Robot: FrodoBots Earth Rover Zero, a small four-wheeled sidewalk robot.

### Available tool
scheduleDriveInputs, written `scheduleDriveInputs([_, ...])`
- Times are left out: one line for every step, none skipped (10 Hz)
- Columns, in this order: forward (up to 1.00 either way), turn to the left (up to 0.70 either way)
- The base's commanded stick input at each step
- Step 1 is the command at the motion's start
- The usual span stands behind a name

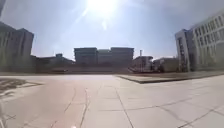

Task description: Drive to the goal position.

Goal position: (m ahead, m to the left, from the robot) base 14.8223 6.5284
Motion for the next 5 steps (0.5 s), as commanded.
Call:
scheduleDriveInputs([1.00, 0.05])
scheduleDriveInputs([1.00, 0.05])
scheduleDriveInputs([1.00, 0.05])
scheduleDriveInputs([1.00, 0.05])
scheduleDriveInputs([1.00, 0.05])
